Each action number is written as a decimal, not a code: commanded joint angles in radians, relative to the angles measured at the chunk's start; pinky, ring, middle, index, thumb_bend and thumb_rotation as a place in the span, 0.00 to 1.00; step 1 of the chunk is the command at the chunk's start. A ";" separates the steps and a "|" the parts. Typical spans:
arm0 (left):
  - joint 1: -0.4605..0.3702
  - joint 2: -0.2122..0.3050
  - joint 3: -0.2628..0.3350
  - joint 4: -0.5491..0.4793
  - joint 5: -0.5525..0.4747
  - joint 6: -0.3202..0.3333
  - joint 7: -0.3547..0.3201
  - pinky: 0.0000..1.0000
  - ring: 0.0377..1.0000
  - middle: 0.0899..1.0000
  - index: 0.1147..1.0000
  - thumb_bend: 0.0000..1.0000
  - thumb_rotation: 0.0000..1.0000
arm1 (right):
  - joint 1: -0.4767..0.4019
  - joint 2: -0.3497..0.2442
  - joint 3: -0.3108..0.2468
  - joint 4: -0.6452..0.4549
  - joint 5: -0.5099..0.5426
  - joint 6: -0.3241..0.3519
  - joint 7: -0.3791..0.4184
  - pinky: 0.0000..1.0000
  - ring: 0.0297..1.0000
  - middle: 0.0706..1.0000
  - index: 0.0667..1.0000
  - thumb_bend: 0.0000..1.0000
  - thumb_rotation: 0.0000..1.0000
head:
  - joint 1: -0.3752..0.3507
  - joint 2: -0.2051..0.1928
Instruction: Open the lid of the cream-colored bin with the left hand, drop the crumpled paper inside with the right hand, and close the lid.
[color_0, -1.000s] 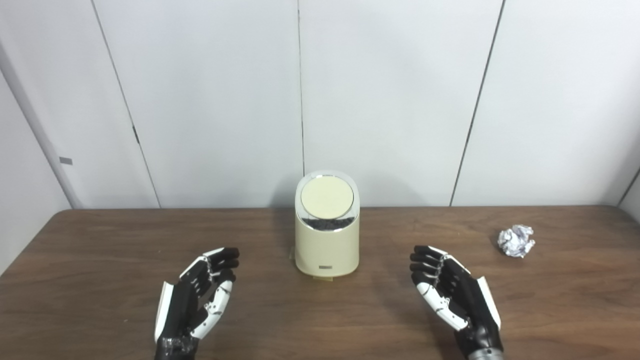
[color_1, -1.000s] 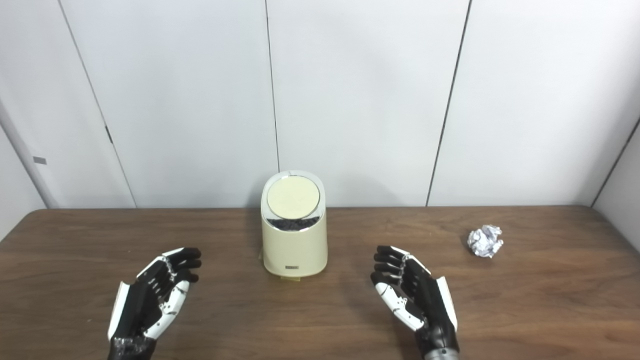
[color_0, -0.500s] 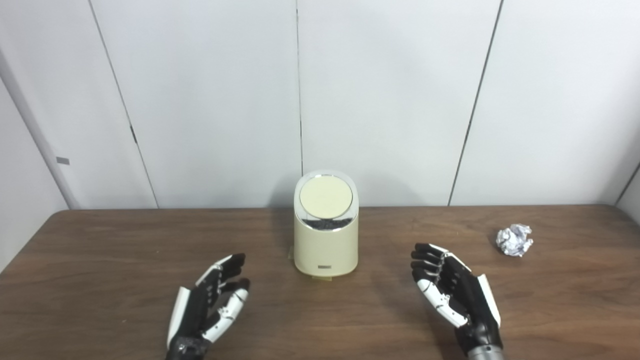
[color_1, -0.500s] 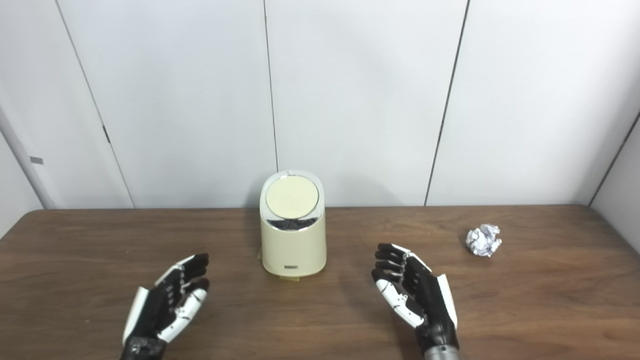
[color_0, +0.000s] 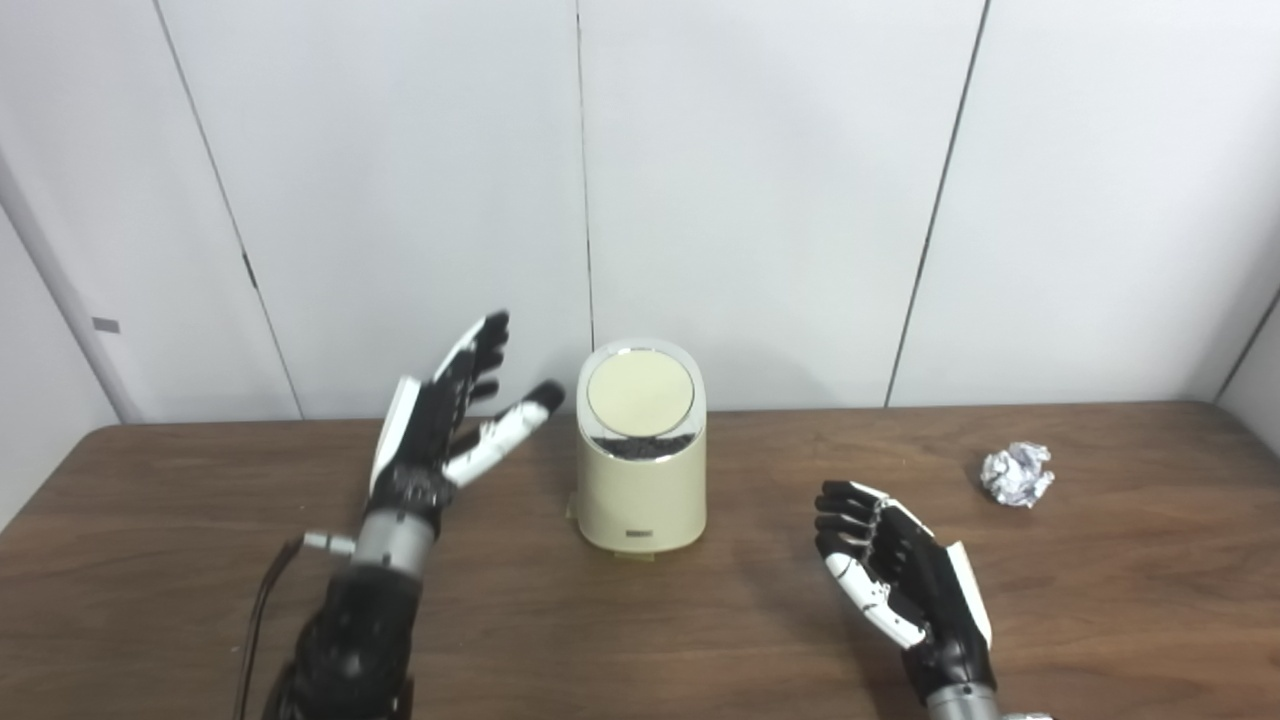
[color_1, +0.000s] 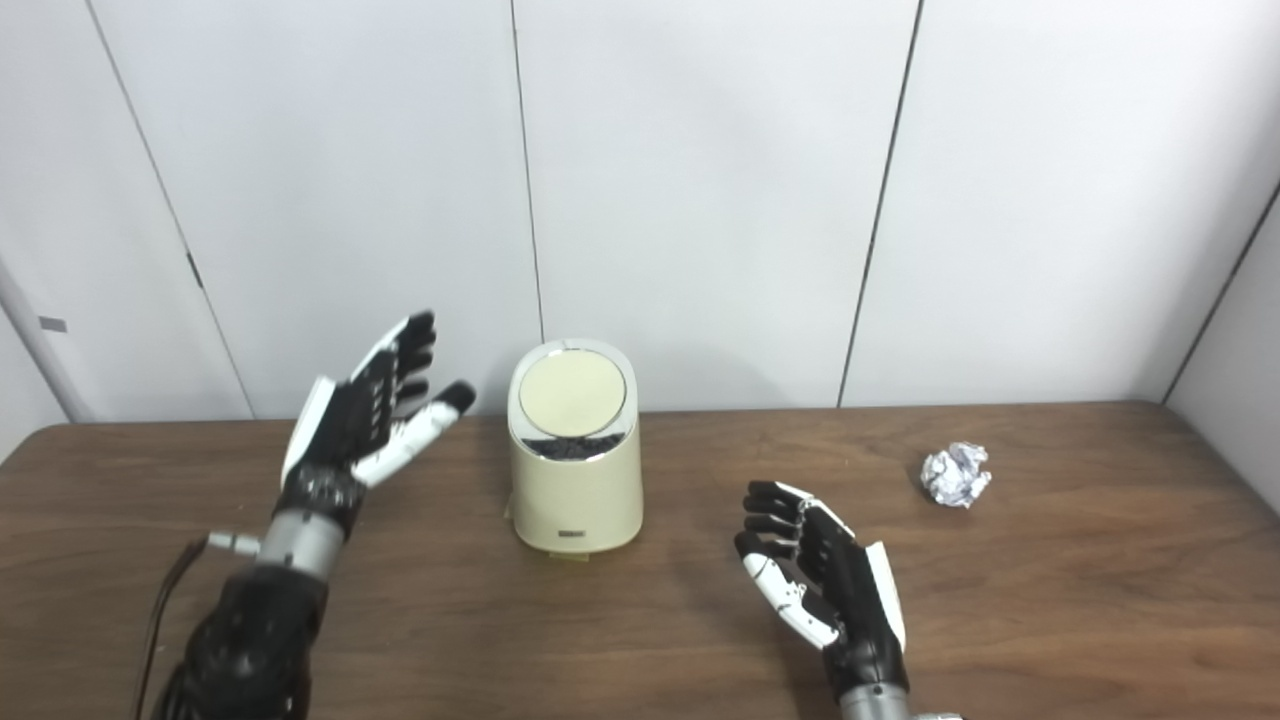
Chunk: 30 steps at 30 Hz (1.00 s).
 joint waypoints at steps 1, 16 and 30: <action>-0.086 0.032 -0.012 -0.036 0.021 0.041 -0.029 0.93 0.97 0.98 1.00 0.98 0.68 | -0.004 0.005 0.005 0.020 0.006 -0.034 0.002 0.59 0.69 0.70 0.69 0.24 0.38 | -0.002 0.000; -0.194 0.057 -0.096 -0.004 0.155 0.143 -0.034 0.92 0.99 1.00 1.00 1.00 0.51 | -0.007 0.007 0.009 0.024 -0.016 -0.020 -0.008 0.60 0.68 0.70 0.69 0.25 0.43 | -0.003 -0.007; -0.236 0.078 -0.211 0.128 0.456 0.093 0.035 0.88 0.97 0.99 0.98 0.99 0.50 | -0.011 0.013 0.011 0.038 -0.023 -0.034 -0.013 0.60 0.68 0.70 0.69 0.24 0.43 | -0.015 -0.007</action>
